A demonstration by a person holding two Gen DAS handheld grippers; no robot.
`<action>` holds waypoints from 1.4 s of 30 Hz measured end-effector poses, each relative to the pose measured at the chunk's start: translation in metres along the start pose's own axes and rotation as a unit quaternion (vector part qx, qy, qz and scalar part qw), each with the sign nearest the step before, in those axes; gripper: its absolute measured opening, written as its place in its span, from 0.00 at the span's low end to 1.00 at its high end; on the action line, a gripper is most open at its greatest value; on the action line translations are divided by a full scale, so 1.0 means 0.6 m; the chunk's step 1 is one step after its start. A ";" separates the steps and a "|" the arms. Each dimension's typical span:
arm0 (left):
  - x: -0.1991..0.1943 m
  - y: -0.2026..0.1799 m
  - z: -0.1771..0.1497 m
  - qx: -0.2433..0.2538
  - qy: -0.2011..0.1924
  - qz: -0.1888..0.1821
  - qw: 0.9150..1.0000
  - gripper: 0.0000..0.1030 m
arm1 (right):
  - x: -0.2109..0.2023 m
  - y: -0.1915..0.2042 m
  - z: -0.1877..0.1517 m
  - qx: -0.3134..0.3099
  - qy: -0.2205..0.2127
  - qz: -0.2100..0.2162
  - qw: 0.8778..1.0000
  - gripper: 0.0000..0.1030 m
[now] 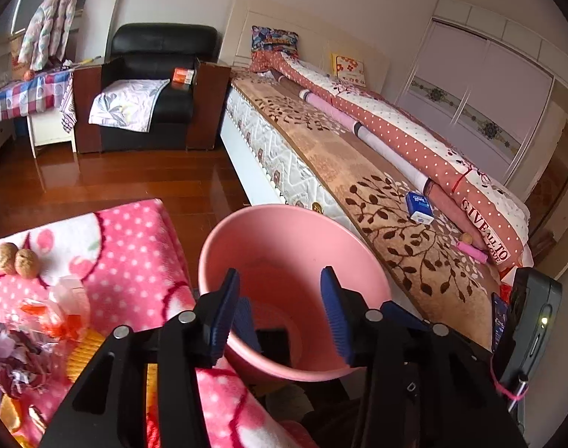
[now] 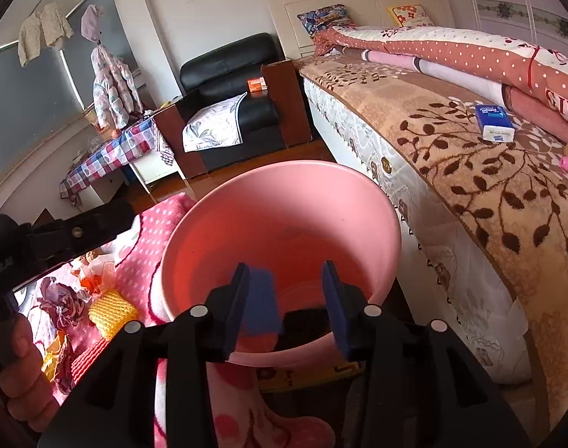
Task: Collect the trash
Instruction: 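Carry the brush over the pink bucket and open the left gripper, then grasp the pink wrapper with the left gripper while the right gripper grasps the red mesh net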
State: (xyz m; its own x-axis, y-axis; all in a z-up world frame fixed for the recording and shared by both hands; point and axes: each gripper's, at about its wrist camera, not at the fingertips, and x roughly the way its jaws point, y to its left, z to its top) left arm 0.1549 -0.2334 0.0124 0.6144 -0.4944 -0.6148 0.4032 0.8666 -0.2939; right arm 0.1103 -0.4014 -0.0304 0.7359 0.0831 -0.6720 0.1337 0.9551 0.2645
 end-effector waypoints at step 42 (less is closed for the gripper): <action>-0.253 0.206 -0.208 -0.002 0.047 0.149 0.988 0.47 | -0.068 0.199 -0.099 -0.098 0.039 0.123 0.987 0.46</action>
State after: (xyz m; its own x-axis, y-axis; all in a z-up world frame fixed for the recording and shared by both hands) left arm 0.0271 -0.0431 -0.0219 0.6404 -0.2085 -0.7392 0.2109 0.9732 -0.0918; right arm 0.0568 -0.2739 -0.0124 0.6761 0.3337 -0.6569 -0.1795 0.9393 0.2924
